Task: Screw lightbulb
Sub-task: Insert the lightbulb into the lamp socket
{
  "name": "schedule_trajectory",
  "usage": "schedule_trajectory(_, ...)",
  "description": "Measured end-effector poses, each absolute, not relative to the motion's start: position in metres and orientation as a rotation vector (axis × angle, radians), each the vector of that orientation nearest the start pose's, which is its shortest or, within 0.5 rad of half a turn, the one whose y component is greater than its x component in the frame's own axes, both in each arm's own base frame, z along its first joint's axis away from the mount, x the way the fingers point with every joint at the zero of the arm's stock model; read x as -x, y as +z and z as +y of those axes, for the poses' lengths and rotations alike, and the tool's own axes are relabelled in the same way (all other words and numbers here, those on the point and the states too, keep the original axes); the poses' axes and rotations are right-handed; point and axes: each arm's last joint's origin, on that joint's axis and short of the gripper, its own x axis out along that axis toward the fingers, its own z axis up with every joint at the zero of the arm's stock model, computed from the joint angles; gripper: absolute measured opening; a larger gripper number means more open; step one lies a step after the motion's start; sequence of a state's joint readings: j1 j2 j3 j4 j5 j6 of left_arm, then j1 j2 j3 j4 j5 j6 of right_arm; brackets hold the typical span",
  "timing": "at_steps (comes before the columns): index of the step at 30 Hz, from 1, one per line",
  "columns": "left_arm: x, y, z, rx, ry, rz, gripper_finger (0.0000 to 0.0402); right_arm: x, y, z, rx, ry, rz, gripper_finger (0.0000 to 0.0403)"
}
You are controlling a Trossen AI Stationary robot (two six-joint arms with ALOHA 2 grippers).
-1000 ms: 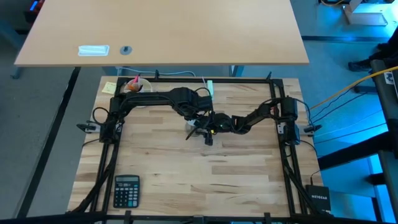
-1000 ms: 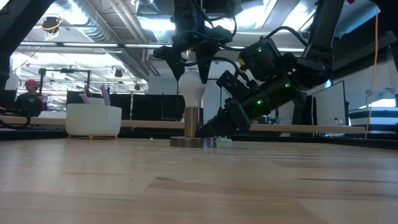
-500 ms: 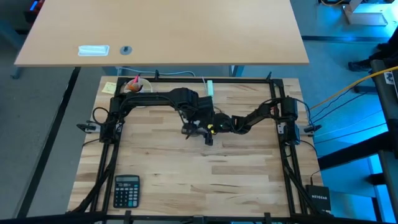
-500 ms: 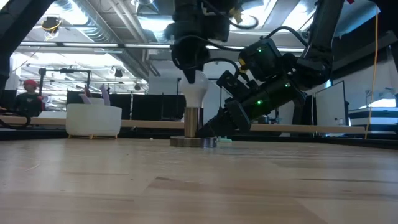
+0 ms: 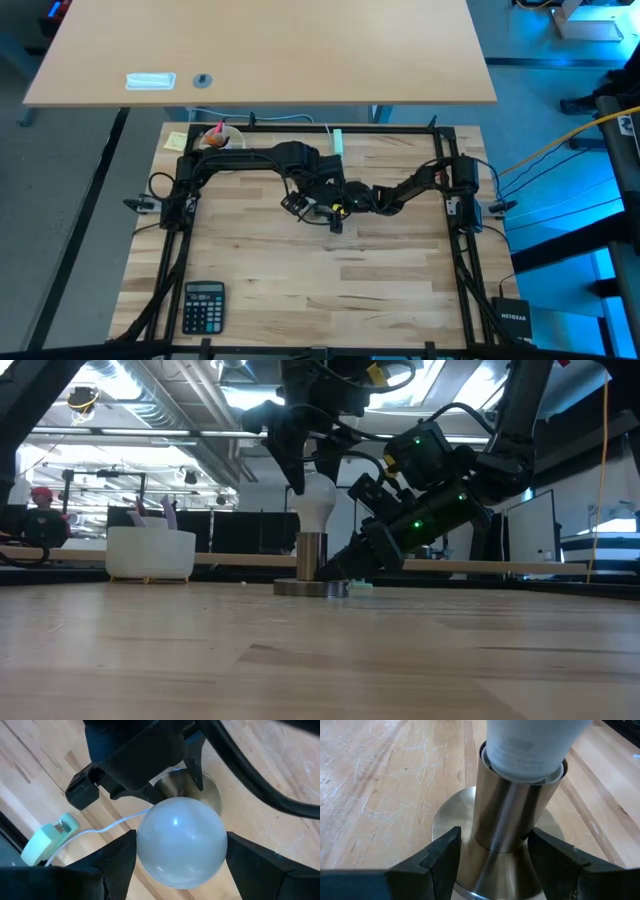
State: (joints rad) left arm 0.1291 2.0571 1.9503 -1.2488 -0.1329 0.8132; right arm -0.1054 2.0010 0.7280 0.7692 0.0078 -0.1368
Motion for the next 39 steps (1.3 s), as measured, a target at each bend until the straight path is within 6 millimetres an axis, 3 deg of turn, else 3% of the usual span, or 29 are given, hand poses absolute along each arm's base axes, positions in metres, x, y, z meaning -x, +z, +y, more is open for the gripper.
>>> schedule_trajectory(23,-0.411,0.277,0.057,-0.775,-0.411,1.346,0.0269,-0.342,0.08,-0.036,0.109,-0.076,0.51,0.0227)
schedule_trajectory(33,-0.409,0.277,0.061,-0.718,-0.372,1.36,0.0271,-0.342,0.08,-0.036,0.109,-0.075,0.51,0.0227)
schedule_trajectory(39,-0.409,0.277,0.069,-0.616,-0.37,1.34,0.0313,-0.342,0.08,-0.036,0.111,-0.075,0.51,0.0227)
